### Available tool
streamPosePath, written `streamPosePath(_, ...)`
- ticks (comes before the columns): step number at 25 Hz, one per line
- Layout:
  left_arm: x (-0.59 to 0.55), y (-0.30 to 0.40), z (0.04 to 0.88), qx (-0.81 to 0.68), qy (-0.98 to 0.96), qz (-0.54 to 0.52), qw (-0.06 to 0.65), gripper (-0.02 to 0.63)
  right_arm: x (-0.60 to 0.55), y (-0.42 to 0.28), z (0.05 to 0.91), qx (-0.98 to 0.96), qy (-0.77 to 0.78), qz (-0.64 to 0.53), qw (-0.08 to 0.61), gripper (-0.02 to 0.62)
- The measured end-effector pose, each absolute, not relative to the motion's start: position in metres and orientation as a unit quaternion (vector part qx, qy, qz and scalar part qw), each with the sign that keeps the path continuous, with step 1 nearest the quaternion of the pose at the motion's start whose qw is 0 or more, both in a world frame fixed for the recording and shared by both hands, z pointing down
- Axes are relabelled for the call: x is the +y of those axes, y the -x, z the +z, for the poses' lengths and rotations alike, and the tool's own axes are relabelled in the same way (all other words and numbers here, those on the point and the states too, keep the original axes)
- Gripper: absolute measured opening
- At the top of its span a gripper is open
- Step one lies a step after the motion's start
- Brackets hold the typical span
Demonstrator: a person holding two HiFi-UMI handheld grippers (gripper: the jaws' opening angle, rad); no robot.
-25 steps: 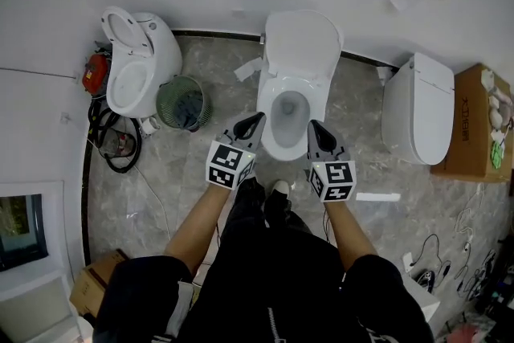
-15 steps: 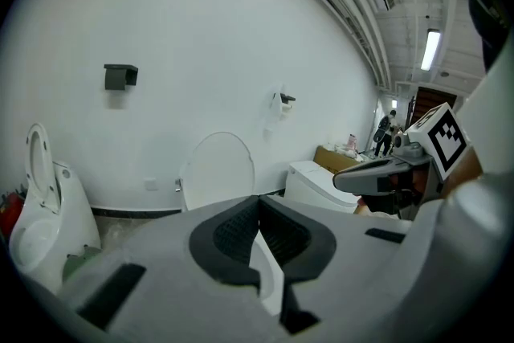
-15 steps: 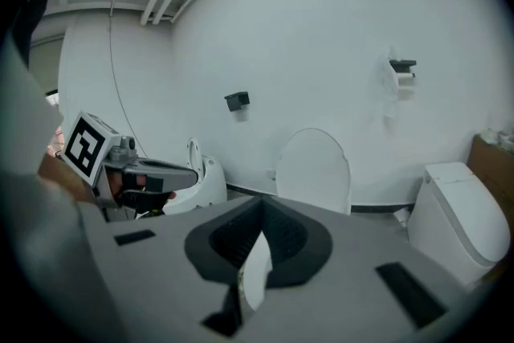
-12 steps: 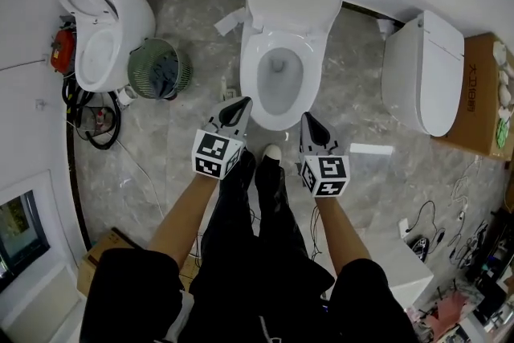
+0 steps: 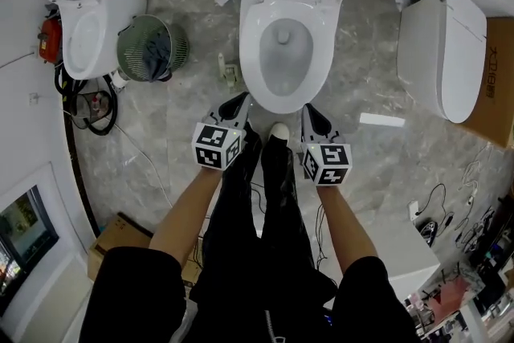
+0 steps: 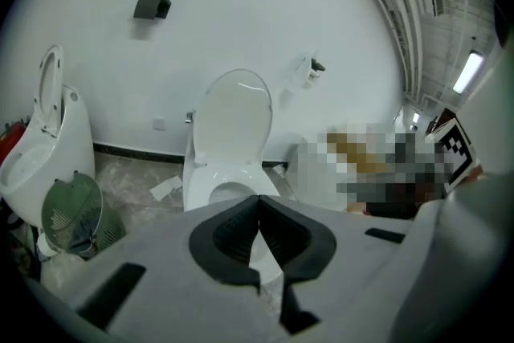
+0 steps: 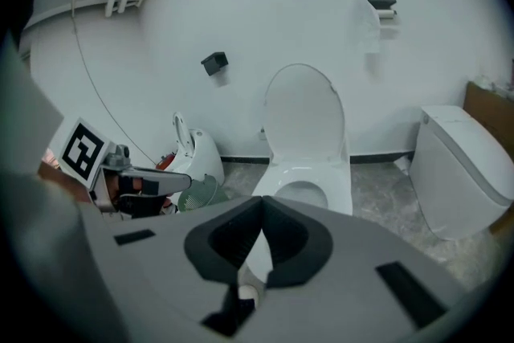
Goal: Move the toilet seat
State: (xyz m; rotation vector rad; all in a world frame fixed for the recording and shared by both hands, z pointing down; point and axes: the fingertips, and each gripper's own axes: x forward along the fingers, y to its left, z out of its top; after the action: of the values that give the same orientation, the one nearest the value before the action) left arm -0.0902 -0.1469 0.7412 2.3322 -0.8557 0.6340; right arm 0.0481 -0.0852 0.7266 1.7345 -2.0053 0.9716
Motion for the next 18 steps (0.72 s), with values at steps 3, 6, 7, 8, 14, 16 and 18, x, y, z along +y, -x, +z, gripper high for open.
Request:
streamPosePath(3,-0.135,0.096,0.787,-0.318,-0.854,0.260,0.319,0.009,-0.075,-0.042,0.771,-0.688,-0.600,0.376,0.163,0.017)
streamPosePath(6,-0.123,0.099,0.828,-0.313,-0.836,0.277,0.355,0.009,-0.064,-0.041,0.812,-0.663,-0.600,0.415,0.168,0.040)
streamPosePath(7,-0.121,0.100,0.841,-0.317,-0.830,0.279,0.365,0.009,-0.059,-0.043,0.827,-0.648,-0.603,0.433,0.171,0.048)
streamPosePath(8,-0.120,0.101,0.854,-0.323,-0.824,0.279,0.371,0.009,-0.054,-0.044,0.842,-0.630,-0.606,0.454,0.174,0.076)
streamPosePath(14,-0.107,0.105,0.935,-0.340,-0.773,0.259,0.468,0.178,-0.024,-0.046,0.928,-0.541,-0.601,0.575,0.126,0.183)
streamPosePath(16,-0.101,0.103,0.959,-0.338,-0.751,0.236,0.516,0.223,-0.016,-0.047,0.955,-0.499,-0.599,0.620,0.087,0.196)
streamPosePath(18,-0.098,0.103,0.981,-0.339,-0.731,0.221,0.549,0.268,-0.012,-0.045,0.978,-0.474,-0.592,0.649,0.059,0.232)
